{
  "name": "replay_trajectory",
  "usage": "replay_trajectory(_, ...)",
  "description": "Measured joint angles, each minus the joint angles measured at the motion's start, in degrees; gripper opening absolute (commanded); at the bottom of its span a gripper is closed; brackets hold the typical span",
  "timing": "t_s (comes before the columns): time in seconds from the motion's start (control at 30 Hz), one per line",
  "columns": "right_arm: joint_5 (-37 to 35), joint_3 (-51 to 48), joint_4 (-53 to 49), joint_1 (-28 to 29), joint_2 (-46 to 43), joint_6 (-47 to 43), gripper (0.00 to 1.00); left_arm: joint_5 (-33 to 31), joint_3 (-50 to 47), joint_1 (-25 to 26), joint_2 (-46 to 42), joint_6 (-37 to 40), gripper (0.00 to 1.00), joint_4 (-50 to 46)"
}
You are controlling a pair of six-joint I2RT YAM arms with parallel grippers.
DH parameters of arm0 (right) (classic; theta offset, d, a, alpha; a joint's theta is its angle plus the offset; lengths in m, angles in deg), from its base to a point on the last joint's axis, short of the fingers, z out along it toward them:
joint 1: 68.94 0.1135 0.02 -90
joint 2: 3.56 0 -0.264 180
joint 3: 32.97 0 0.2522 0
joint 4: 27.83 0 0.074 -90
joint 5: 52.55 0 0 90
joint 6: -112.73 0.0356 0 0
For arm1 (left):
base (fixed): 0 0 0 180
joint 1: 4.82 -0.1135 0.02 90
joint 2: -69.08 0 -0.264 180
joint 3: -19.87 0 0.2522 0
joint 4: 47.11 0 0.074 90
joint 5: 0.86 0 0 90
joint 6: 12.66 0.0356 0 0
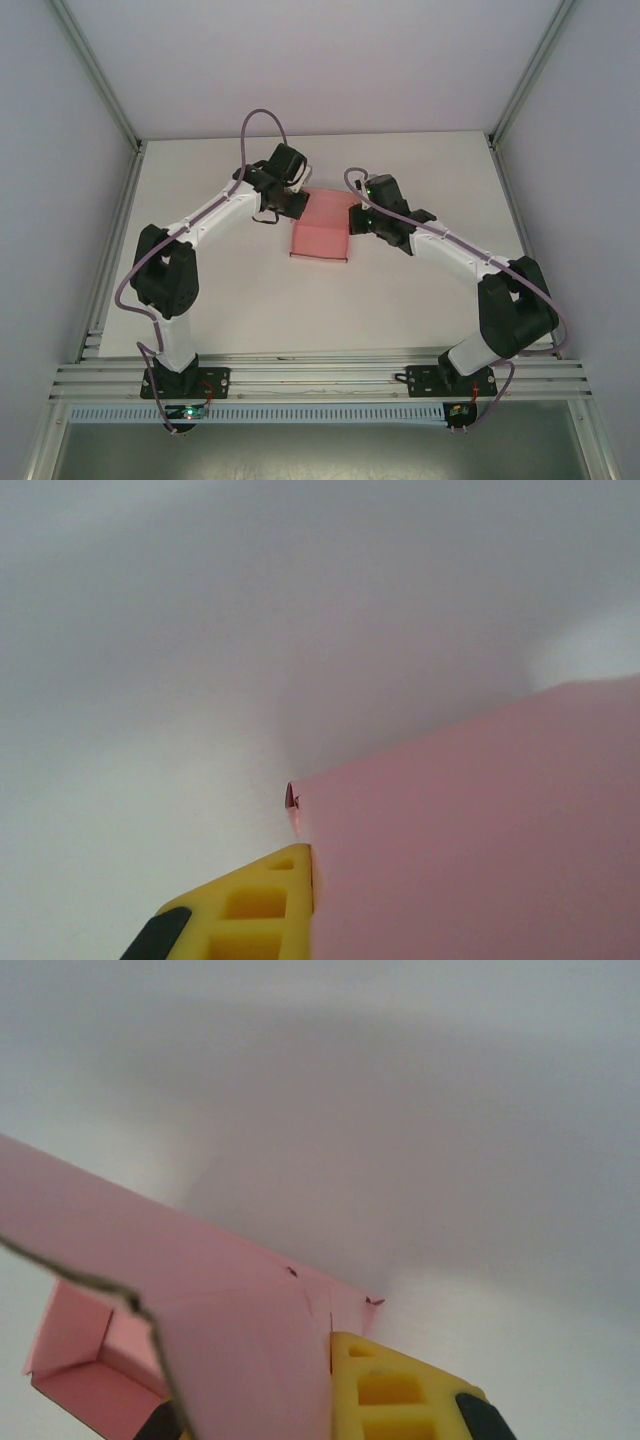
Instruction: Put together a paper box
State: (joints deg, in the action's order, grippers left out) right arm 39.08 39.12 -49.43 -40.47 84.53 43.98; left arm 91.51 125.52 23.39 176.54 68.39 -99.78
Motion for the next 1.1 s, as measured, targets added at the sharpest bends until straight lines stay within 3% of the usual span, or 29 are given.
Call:
replay_trajectory(0.2,-5.6,-1.4,3.8,2.6,0.0,7.6,0.03,-2.5,-6.3,0.8,-2.2,-10.0,0.0,7.0)
replay_trajectory(0.37,-10.8,-3.0,7.0,5.1,0.0,8.6,0.03,-4.4,-10.3,1.8,-3.8,-14.9,0.0,11.5)
replay_trajectory(0.57,-15.1,-6.8,11.8,6.7,0.0,6.2,0.05,-5.7,-14.7,2.6,-5.2,-15.3,0.02,15.4)
replay_trajectory(1.1,-16.9,-19.1,31.5,8.7,-0.4,2.8,0.04,-10.6,-26.9,5.6,-10.5,-17.8,0.02,27.6)
